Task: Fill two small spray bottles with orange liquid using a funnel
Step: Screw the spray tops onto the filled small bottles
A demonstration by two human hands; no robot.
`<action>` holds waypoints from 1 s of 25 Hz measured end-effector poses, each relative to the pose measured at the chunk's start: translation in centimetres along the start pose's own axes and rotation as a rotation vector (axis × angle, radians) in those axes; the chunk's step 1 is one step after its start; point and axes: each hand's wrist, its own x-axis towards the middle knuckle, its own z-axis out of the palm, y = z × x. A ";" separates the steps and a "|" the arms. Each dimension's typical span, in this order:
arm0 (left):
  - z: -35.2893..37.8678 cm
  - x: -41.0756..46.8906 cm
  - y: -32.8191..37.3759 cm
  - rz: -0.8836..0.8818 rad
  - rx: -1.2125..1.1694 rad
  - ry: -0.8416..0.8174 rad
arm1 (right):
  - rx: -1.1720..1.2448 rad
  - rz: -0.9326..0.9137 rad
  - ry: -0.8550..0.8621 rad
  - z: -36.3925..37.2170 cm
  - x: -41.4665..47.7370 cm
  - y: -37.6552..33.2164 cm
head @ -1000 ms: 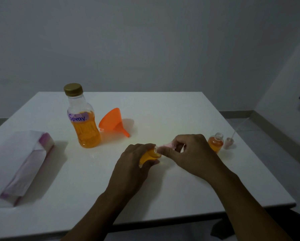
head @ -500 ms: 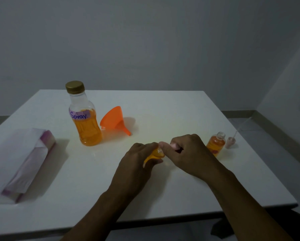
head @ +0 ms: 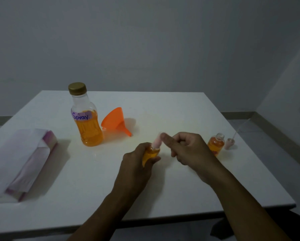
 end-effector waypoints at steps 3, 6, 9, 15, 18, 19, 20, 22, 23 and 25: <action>-1.4 0.4 -0.9 -0.113 -0.059 0.045 | 0.075 0.005 0.028 -1.7 -0.7 0.4; -2.4 0.4 -1.9 -0.201 -0.117 0.073 | -0.106 0.006 0.047 -2.2 -1.6 1.8; -2.5 0.2 -1.9 -0.211 -0.140 0.049 | -0.280 -0.033 0.041 -2.1 -1.9 2.8; -3.6 -2.1 1.7 -0.033 -0.070 0.284 | -0.531 0.013 -0.109 -3.2 -3.6 3.5; -2.6 -3.4 4.8 0.245 -0.103 0.389 | -0.579 0.132 -0.131 -5.3 -3.9 3.9; -1.7 -3.4 5.5 0.269 -0.137 0.352 | -0.587 0.186 -0.121 -6.3 -3.8 4.2; -0.8 -3.1 5.9 0.252 -0.174 0.303 | -0.589 0.246 -0.108 -7.3 -3.7 4.6; 1.5 -2.1 6.2 0.166 -0.222 0.168 | -0.594 0.346 -0.056 -9.6 -3.5 5.7; 2.6 -1.5 6.3 0.123 -0.220 0.084 | -0.595 0.382 -0.013 -10.6 -3.4 6.3; 5.2 -0.1 6.5 0.059 -0.203 -0.094 | -0.591 0.426 0.107 -12.4 -3.1 7.3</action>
